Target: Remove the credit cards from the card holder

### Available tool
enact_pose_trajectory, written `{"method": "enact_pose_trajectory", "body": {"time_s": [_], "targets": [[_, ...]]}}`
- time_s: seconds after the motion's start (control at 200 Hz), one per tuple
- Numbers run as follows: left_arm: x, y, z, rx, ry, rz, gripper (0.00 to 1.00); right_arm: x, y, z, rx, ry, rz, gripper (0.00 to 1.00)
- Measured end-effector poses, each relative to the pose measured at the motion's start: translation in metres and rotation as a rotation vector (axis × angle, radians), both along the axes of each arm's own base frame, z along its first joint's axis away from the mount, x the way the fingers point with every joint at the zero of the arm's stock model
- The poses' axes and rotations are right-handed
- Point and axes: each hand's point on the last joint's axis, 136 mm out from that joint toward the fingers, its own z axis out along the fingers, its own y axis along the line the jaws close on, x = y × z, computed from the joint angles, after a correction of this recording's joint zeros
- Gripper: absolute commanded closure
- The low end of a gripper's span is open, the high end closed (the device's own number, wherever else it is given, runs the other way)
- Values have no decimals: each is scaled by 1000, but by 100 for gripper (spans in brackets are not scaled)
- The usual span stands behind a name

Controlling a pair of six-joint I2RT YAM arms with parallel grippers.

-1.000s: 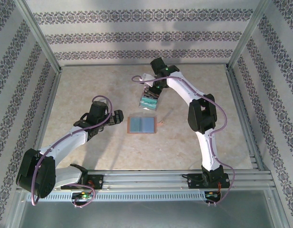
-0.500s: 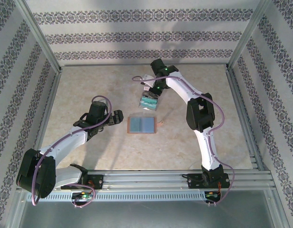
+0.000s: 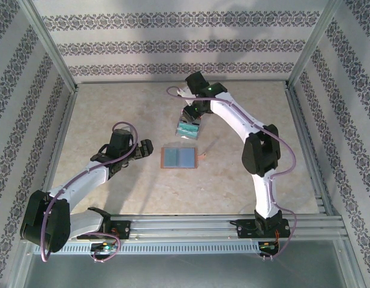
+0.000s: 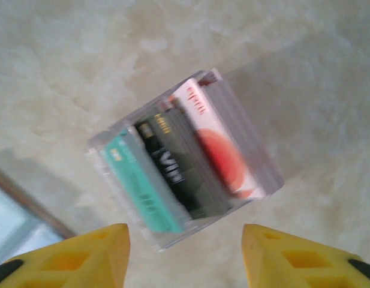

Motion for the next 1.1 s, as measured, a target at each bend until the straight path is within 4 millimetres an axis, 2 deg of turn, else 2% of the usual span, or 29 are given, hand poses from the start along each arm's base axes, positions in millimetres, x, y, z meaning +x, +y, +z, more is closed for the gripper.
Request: {"method": "enact_pose_trajectory", "body": {"time_s": [0.145, 0.325, 0.48, 0.63, 0.839, 1.099], "targets": [[-4, 6, -6, -13, 12, 30, 1, -46, 24, -6, 35, 50, -81, 37], [-6, 13, -8, -37, -2, 67, 1, -96, 49, -44, 37, 160, -162, 34], [-5, 17, -7, -57, -21, 92, 1, -124, 66, -65, 37, 215, -208, 31], [-7, 19, -10, -64, -17, 106, 1, -141, 88, -81, 38, 239, -212, 31], [-8, 22, -14, -78, -11, 123, 1, -153, 100, -111, 4, 278, -226, 31], [-11, 26, -13, -95, -19, 143, 1, -146, 103, -113, 8, 262, -248, 30]]}}
